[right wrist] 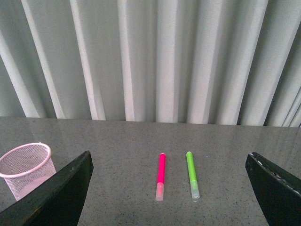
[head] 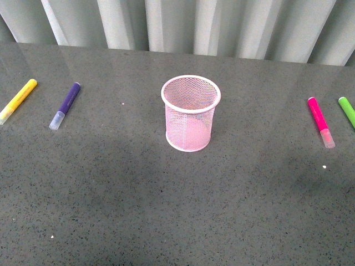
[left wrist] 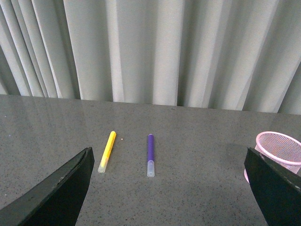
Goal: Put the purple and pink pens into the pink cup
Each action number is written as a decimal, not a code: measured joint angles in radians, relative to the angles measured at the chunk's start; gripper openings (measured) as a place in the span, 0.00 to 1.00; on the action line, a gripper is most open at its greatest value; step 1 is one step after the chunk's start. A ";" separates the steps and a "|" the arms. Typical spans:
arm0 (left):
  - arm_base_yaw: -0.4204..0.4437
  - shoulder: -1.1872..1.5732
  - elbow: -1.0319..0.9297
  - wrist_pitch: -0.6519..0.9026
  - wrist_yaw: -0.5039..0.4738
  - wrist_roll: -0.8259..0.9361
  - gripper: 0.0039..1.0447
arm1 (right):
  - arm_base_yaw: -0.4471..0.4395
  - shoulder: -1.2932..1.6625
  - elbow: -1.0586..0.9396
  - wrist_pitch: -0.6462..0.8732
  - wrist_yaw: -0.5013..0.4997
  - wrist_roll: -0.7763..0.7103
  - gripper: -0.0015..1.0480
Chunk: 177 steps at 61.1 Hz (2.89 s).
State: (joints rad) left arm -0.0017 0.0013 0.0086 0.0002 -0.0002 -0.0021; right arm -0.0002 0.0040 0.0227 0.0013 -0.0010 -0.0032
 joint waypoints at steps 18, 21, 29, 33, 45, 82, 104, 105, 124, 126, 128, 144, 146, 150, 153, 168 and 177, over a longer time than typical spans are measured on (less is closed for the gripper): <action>0.000 0.000 0.000 0.000 0.000 0.000 0.94 | 0.000 0.000 0.000 0.000 0.000 0.000 0.93; 0.000 0.000 0.000 0.000 0.000 0.000 0.94 | 0.000 0.000 0.000 0.000 0.000 0.000 0.93; 0.000 0.000 0.000 0.000 0.000 0.000 0.94 | 0.000 0.000 0.000 0.000 0.000 0.000 0.93; 0.000 0.000 0.000 0.000 0.000 0.000 0.94 | 0.000 0.000 0.000 0.000 0.000 0.000 0.93; 0.000 0.000 0.000 0.000 0.000 0.000 0.94 | 0.000 0.000 0.000 0.000 0.000 0.000 0.93; 0.000 0.000 0.000 0.000 0.000 0.000 0.94 | 0.000 0.000 0.000 0.000 0.000 0.000 0.93; -0.070 0.256 0.116 -0.152 -0.099 -0.186 0.94 | 0.000 0.000 0.000 0.000 0.000 0.000 0.93; -0.069 0.325 0.134 -0.111 -0.078 -0.197 0.94 | 0.000 0.000 0.000 0.000 0.000 0.000 0.93; -0.090 1.143 0.547 0.061 0.021 -0.217 0.94 | 0.000 0.000 0.000 0.000 0.000 0.000 0.93; -0.097 1.199 0.590 0.039 0.018 -0.213 0.94 | 0.000 0.000 0.000 0.000 0.000 0.000 0.93; -0.105 1.267 0.649 0.008 0.008 -0.206 0.94 | 0.000 0.000 0.000 0.000 0.000 0.000 0.93; -0.143 1.640 0.943 -0.084 0.019 -0.071 0.94 | 0.000 0.000 0.000 0.000 0.000 0.000 0.93; -0.143 1.673 0.960 -0.091 0.018 -0.055 0.94 | 0.000 0.000 0.000 0.000 0.000 0.000 0.93; -0.142 1.737 0.992 -0.102 0.019 -0.035 0.94 | 0.000 0.000 0.000 0.000 0.000 0.000 0.93; -0.141 1.777 1.013 -0.107 0.018 -0.022 0.94 | 0.000 0.000 0.000 0.000 0.000 0.000 0.93; -0.107 1.933 1.134 -0.113 0.018 0.022 0.94 | 0.000 0.000 0.000 0.000 0.000 0.000 0.93; -0.084 1.989 1.212 -0.119 0.024 0.044 0.94 | 0.000 0.000 0.000 0.000 0.000 0.000 0.93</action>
State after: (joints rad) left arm -0.0860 1.9903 1.2201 -0.1188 0.0242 0.0418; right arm -0.0002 0.0040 0.0227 0.0013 -0.0006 -0.0032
